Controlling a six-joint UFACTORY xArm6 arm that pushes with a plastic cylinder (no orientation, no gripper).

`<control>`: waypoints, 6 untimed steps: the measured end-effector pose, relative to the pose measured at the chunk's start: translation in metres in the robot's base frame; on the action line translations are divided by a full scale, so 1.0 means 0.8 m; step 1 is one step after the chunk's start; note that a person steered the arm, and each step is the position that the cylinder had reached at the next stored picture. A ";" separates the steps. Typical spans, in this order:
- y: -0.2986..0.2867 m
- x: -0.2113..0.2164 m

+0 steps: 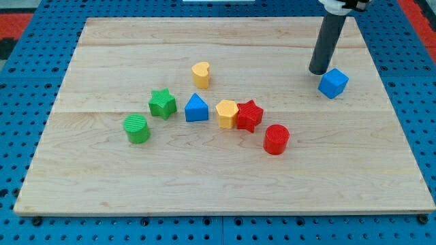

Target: Move your arm slightly down

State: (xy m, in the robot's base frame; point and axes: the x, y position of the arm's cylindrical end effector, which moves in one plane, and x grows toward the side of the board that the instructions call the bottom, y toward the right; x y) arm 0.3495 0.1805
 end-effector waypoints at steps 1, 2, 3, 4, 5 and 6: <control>0.001 0.000; 0.001 0.000; 0.001 0.000; -0.014 0.000; -0.059 0.014; -0.044 0.079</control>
